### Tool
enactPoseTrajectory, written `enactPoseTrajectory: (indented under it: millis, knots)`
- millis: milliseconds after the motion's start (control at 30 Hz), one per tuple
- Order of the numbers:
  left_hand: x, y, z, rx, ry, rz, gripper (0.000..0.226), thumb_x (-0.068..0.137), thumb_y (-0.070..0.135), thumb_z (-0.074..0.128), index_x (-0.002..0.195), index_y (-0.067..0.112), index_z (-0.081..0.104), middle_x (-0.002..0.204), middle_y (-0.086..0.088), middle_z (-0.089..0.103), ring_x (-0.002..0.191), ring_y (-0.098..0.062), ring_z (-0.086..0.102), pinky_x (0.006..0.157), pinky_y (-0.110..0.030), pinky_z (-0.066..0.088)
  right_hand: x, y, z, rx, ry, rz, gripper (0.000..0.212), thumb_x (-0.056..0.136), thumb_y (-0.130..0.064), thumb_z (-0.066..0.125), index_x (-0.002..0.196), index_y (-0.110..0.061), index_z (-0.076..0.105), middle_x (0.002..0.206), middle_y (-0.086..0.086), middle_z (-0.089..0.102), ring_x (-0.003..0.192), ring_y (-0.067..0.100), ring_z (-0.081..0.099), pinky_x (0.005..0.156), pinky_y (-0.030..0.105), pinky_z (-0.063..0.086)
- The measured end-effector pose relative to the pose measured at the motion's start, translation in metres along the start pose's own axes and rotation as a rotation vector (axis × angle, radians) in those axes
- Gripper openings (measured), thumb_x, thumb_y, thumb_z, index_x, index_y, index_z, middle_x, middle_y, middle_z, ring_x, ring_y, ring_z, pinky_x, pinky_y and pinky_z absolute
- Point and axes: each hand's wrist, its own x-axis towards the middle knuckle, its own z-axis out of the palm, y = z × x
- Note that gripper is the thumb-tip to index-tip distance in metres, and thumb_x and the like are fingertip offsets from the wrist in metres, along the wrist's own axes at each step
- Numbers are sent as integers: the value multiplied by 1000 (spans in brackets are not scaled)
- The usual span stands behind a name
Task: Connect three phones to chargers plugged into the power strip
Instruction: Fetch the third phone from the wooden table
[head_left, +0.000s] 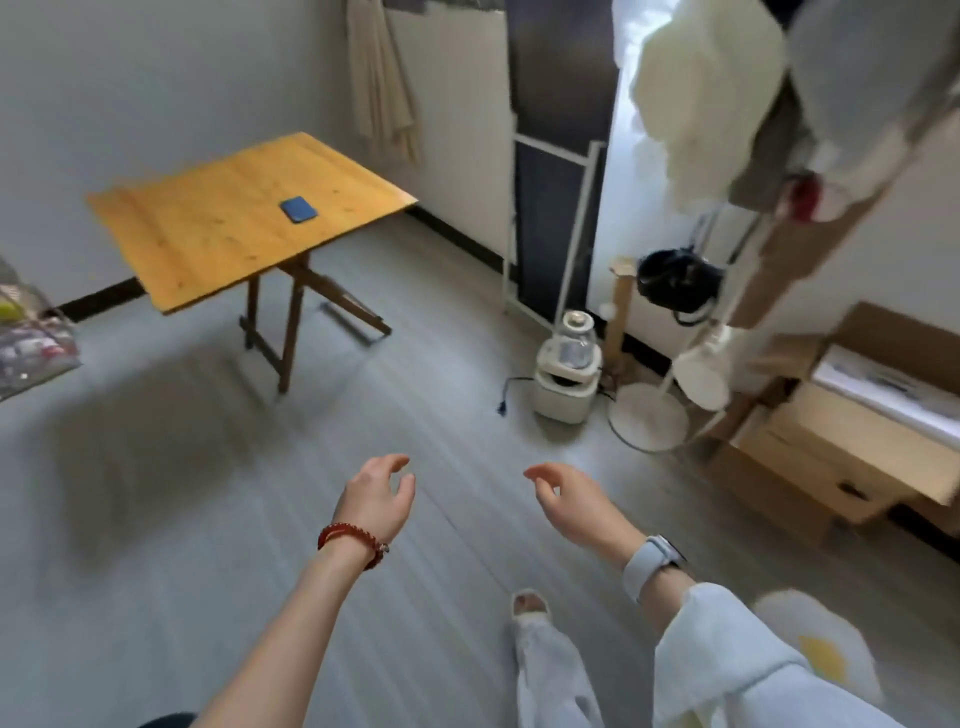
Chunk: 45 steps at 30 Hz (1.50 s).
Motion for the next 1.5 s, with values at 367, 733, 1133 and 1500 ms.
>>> enactPoseTrajectory:
  millis: [367,733,1133,1500]
  knots:
    - [266,29,-69,-21,179,-105,35,89,23,48,123,14,51,131,-10,49,122,-27,44,103,-38,37,294,-105,-45,-53,-12,-199,31,90,-11,41,114,-11,60,121,9,62,113,24,55,94,29,40]
    - [482,-140,-168,-66,222,-348,39,89,28,48,127,16,47,136,-9,43,125,-27,40,104,-41,36,552,-251,62,-68,-233,-225,32,89,-10,41,114,-11,60,121,11,63,113,26,56,95,29,40]
    - [731,-251,-239,25,-4,-463,60,88,38,46,141,24,20,150,-6,17,133,-32,23,106,-46,30,795,-375,118,-145,-213,-120,35,89,-9,38,121,-10,53,123,15,59,110,29,56,89,29,42]
    - [916,-343,-237,107,-191,-515,77,85,46,48,143,34,-1,155,0,-17,141,-29,-15,112,-59,9,1023,-433,190,-313,-129,-21,49,89,-23,44,136,-15,33,139,17,38,125,35,36,97,43,39]
